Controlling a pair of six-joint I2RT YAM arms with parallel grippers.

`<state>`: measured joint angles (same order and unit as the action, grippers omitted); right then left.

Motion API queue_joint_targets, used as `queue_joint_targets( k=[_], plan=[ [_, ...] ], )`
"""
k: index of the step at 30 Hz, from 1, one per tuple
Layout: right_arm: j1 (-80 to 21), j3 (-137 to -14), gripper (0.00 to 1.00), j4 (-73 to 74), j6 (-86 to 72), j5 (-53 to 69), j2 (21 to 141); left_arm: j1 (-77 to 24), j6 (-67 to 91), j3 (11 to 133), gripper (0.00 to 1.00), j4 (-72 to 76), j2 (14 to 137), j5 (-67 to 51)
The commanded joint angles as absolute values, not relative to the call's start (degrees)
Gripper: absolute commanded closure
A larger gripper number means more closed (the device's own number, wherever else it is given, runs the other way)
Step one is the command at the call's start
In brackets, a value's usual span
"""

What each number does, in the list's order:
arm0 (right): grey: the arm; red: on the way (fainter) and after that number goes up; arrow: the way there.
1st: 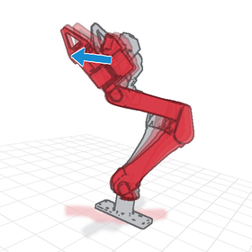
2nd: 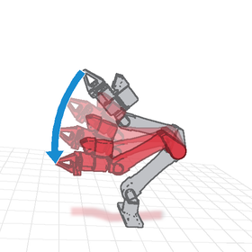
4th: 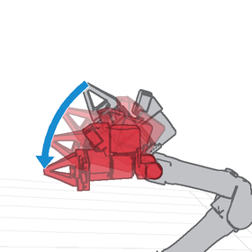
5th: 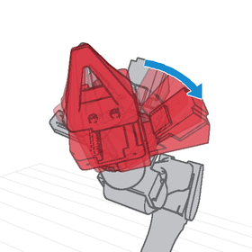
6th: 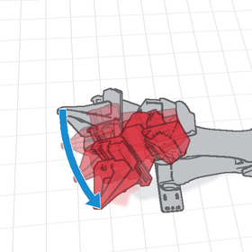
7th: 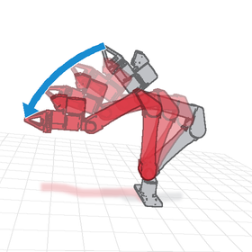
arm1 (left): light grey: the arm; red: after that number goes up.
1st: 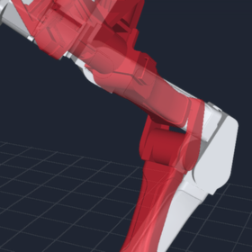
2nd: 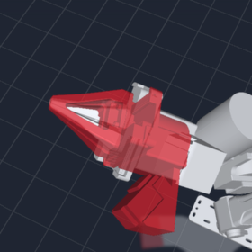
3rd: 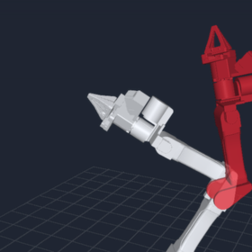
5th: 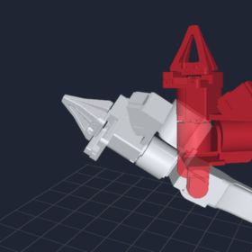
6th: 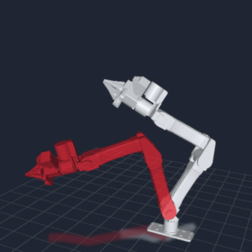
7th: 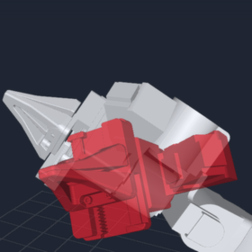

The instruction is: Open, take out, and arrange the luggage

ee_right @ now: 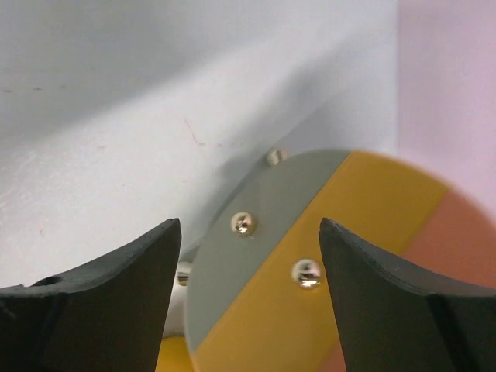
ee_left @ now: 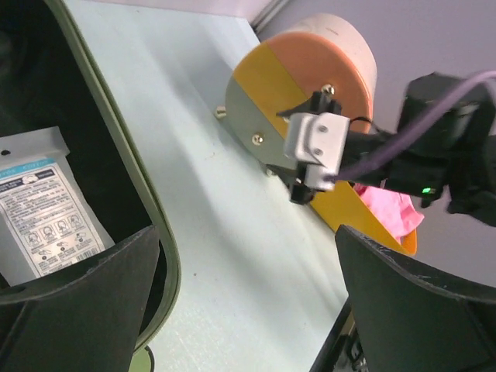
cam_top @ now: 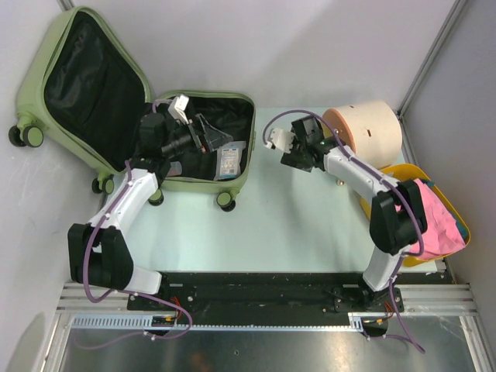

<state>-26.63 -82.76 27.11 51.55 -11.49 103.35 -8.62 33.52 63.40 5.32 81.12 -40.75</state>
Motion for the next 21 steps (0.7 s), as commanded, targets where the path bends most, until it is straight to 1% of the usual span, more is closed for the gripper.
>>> queue_joint_targets(
  k=[1,2,4,5,8,11,14,17,20,21],
  plan=[
    [-29.9,-88.1,0.22,36.2,66.6,-7.8,98.7,-9.0,28.9,65.0,0.0,5.5,79.3,-46.3],
    [-30.0,-89.0,0.21,40.5,68.9,-8.4,99.0,-9.0,28.6,64.5,0.0,5.5,79.0,-46.9],
    [-30.1,-91.0,0.18,43.7,74.2,-9.9,99.8,-8.9,27.6,64.1,0.0,5.6,78.5,-48.2],
    [-30.2,-91.5,0.18,47.1,75.8,-12.7,100.3,-9.0,27.2,63.6,0.0,5.6,78.3,-48.9],
    [-29.3,-92.5,0.18,50.5,80.9,-15.1,101.2,-9.0,26.0,63.4,0.0,5.8,77.5,-49.9],
    [-28.0,-91.0,0.16,49.8,85.7,-17.0,101.7,-9.0,25.9,63.4,0.0,6.0,77.4,-50.8],
    [-27.2,-89.3,0.17,45.5,89.1,-18.5,101.6,-9.0,27.3,63.2,0.0,6.7,77.5,-51.2],
    [-26.2,-89.0,0.2,44.0,90.5,-18.9,102.4,-9.0,28.4,62.7,0.0,7.4,77.5,-51.4],
    [-25.2,-87.5,0.26,42.0,92.6,-19.8,102.7,-9.0,28.9,62.6,0.0,7.6,77.7,-51.5],
    [-24.6,-86.9,0.27,41.8,93.0,-19.7,102.7,-9.0,29.0,62.8,0.0,7.6,77.7,-51.5]
  ],
)
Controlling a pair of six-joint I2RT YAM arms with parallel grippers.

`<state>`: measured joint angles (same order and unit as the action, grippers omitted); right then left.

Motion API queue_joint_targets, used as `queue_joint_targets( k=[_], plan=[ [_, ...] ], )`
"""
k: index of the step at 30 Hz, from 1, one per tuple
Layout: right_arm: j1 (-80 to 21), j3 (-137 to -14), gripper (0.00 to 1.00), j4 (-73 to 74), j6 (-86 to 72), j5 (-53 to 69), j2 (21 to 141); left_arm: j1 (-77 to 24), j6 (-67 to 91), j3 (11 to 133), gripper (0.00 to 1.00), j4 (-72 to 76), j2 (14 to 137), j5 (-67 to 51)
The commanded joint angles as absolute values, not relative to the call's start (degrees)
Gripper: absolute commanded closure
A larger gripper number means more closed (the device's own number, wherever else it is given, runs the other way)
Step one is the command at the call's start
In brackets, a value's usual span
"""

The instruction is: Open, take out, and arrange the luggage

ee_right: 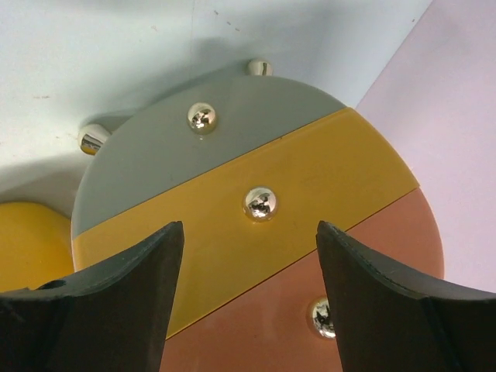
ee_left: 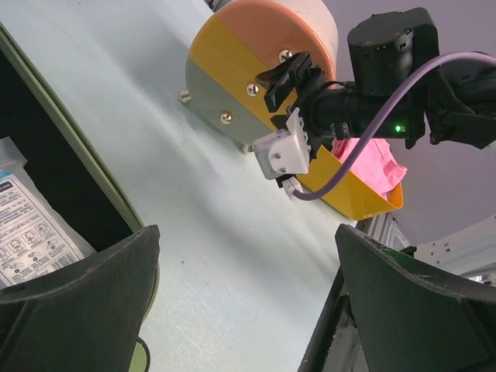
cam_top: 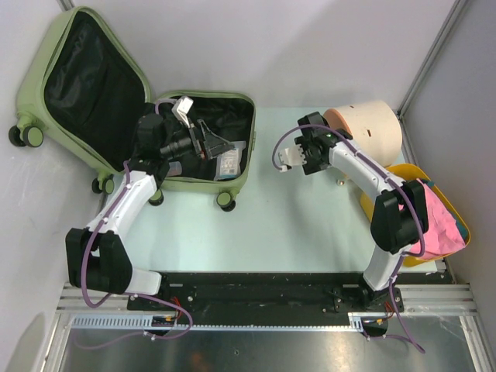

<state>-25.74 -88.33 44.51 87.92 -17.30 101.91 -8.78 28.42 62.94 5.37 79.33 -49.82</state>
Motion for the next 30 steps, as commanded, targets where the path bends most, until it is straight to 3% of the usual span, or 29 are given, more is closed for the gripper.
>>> queue_joint_targets(
  k=[1,10,23,30],
  plan=[
    [-24.2,-86.9,0.27,41.4,93.2,-19.5,102.8,-9.0,29.2,63.0,0.0,7.6,77.8,-51.5],
    [-22.2,-86.1,0.3,37.5,96.5,-18.2,104.3,-8.9,30.4,64.2,0.0,8.0,79.5,-50.2],
    [-21.6,-86.1,0.58,37.0,98.1,-15.9,104.3,-8.8,30.9,64.7,0.0,8.3,80.5,-49.0],
    [-23.6,-86.1,0.65,38.6,96.8,-14.0,104.1,-8.8,31.2,65.0,0.01,8.6,81.0,-49.0]
  ],
)
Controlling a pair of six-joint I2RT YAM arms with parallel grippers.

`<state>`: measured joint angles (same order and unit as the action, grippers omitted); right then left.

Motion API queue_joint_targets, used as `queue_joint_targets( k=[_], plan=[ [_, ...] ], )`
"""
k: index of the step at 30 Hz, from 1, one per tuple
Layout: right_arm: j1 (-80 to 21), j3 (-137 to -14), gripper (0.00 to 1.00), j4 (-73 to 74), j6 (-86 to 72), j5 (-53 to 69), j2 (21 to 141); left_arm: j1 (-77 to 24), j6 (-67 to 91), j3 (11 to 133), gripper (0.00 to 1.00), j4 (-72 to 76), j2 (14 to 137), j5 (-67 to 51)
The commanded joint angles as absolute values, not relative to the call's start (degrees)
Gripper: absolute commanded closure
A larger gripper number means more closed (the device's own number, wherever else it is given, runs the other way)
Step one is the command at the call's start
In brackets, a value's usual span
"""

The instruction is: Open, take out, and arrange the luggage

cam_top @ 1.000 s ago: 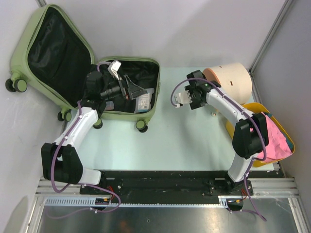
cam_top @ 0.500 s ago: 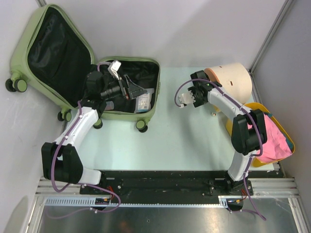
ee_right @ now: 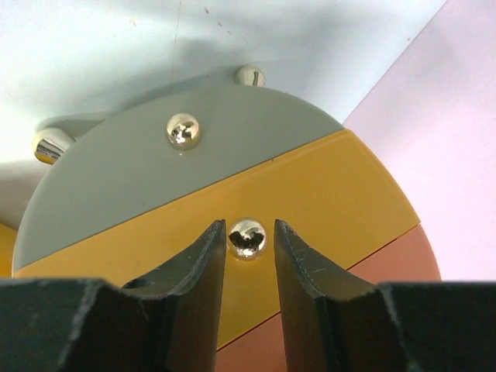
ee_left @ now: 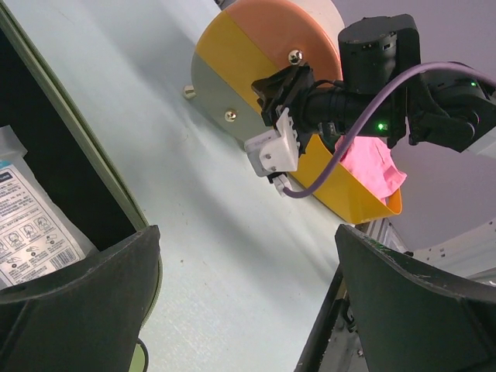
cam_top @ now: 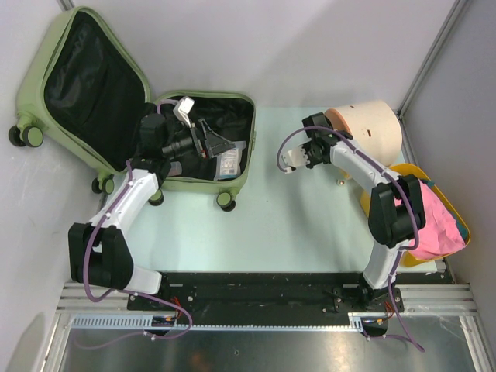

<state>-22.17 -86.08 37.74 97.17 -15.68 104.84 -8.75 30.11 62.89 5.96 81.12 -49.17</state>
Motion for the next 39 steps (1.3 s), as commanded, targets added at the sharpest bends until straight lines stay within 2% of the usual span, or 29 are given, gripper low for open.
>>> queue_joint_targets(
  k=[1,6,11,19,23,27,34,39],
  plan=[
    [-24.2,-86.1,0.66,38.7,96.5,-14.0,104.2,-8.8,31.2,65.0,0.01,8.6,81.0,-49.0],
    [-25.6,-86.1,0.72,39.5,95.8,-13.4,104.3,-8.8,31.0,64.7,0.01,8.6,80.5,-48.8],
    [-25.2,-86.4,0.53,40.4,95.6,-13.6,103.7,-8.8,31.3,64.6,0.0,8.6,80.3,-49.0],
    [-20.6,-85.7,0.46,40.5,99.8,-14.9,102.2,-8.9,31.8,64.4,0.01,8.9,80.9,-48.8],
    [-19.7,-85.4,0.39,39.6,100.9,-15.1,102.8,-8.9,32.3,64.8,0.01,9.4,81.8,-49.0],
    [-18.6,-85.3,0.44,38.0,102.5,-14.9,103.7,-8.9,32.5,65.0,0.01,9.6,81.7,-48.8],
    [-18.4,-85.3,0.71,36.3,104.3,-13.1,103.5,-8.9,32.3,64.7,0.01,9.7,81.7,-48.5],
    [-19.4,-85.3,0.8,36.2,104.3,-11.6,102.8,-8.9,32.3,65.0,0.01,9.7,82.0,-48.7]
  ],
)
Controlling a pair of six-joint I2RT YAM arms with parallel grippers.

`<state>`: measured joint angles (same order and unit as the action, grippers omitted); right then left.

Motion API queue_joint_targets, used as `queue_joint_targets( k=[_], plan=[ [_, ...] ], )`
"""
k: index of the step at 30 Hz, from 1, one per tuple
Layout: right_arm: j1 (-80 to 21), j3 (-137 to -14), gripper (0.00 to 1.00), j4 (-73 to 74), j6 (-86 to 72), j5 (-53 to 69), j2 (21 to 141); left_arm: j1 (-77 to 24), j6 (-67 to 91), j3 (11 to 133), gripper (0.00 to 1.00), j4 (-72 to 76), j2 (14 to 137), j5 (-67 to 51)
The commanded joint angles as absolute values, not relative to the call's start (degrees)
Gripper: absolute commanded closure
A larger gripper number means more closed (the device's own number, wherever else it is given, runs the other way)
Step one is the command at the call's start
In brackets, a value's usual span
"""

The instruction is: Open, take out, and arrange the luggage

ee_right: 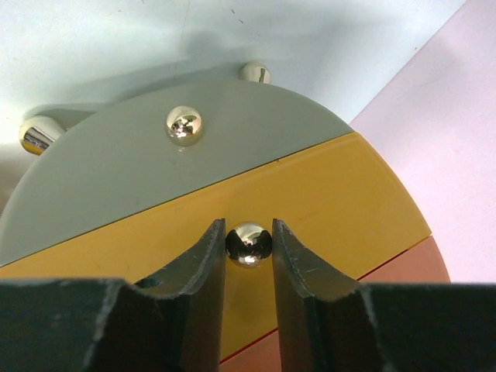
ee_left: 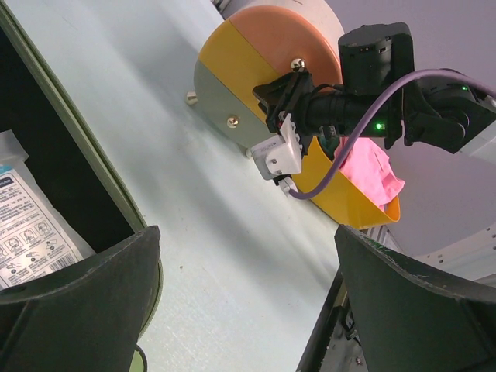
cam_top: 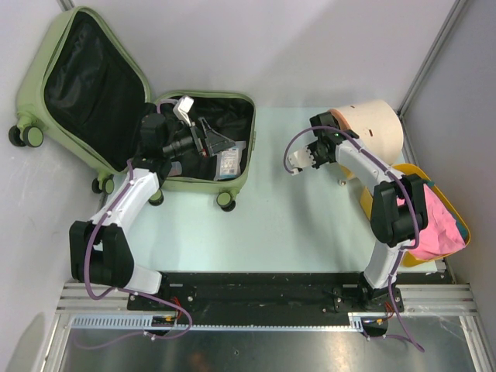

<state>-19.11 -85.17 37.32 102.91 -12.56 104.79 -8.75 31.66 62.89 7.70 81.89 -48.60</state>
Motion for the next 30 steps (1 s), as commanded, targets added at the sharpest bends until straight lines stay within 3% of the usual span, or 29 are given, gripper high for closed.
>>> queue_joint_targets(
  k=[1,7,23,24,27,28,30],
  plan=[
    [-19.8,-85.3,0.85,36.3,104.1,-11.3,102.7,-8.9,32.3,65.2,0.01,9.7,82.2,-48.6],
    [-23.2,-85.3,0.95,37.0,102.0,-9.9,102.5,-9.1,32.3,65.6,0.02,9.8,82.4,-48.7],
    [-33.3,-86.2,0.92,36.7,93.4,-9.7,103.8,-8.7,31.9,62.8,0.01,9.8,80.0,-47.5],
    [-33.6,-86.2,0.9,36.5,93.0,-9.8,103.7,-8.6,31.8,62.4,0.01,9.8,79.9,-47.4],
    [-34.0,-86.3,0.52,35.5,91.1,-10.5,103.6,-8.1,32.0,62.1,0.0,9.7,79.6,-46.4],
    [-34.1,-86.5,0.33,35.1,90.4,-10.5,103.4,-7.6,31.9,62.1,0.0,9.2,79.6,-45.6],
    [-34.5,-87.0,0.18,35.2,89.0,-9.9,102.9,-6.4,31.3,62.8,0.0,8.4,79.8,-44.8]
  ],
)
